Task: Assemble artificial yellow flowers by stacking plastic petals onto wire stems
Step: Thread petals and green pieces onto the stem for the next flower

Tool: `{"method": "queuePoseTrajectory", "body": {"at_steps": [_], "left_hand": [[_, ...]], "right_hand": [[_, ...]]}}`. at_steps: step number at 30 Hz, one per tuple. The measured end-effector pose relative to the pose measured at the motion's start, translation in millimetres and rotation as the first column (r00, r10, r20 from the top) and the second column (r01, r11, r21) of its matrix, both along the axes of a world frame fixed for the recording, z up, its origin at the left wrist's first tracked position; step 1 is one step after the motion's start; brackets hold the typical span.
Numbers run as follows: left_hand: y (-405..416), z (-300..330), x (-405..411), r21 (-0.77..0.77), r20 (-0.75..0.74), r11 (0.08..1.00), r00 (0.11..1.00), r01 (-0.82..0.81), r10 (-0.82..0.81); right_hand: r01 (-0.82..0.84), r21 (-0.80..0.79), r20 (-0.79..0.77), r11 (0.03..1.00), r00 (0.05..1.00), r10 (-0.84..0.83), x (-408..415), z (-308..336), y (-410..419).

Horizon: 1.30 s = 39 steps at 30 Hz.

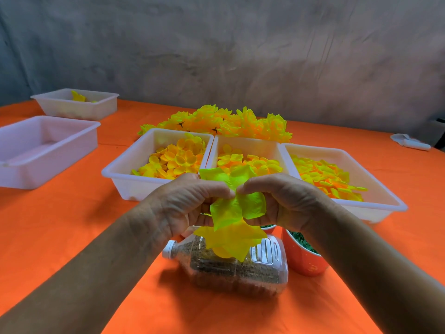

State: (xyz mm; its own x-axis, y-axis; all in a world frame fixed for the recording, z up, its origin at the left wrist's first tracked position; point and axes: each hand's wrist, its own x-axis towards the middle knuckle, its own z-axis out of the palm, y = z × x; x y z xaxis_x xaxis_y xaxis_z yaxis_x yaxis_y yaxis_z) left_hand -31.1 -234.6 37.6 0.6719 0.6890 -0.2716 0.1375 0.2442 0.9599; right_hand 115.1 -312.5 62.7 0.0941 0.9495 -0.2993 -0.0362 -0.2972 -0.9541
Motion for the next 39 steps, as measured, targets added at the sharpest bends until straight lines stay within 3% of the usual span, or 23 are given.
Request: {"method": "queuePoseTrajectory", "body": {"at_steps": [22, 31, 39], "left_hand": [[-2.4, -6.7, -3.0, -0.015, 0.021, 0.999, 0.999, 0.038, -0.038], [-3.1, 3.7, -5.7, 0.113, 0.051, 0.987, 0.993, -0.116, 0.111], [-0.8, -1.9, -8.4, 0.156, 0.019, 0.977, 0.989, -0.146, 0.144]], "right_hand": [[0.010, -0.074, -0.023, 0.997, 1.000, -0.011, 1.2, -6.7, 3.0], [0.005, 0.014, 0.187, 1.000, 0.982, -0.007, 4.7, 4.9, 0.9], [0.037, 0.009, 0.256, 0.999, 0.966, -0.038, 5.4, 3.1, 4.8]]}}
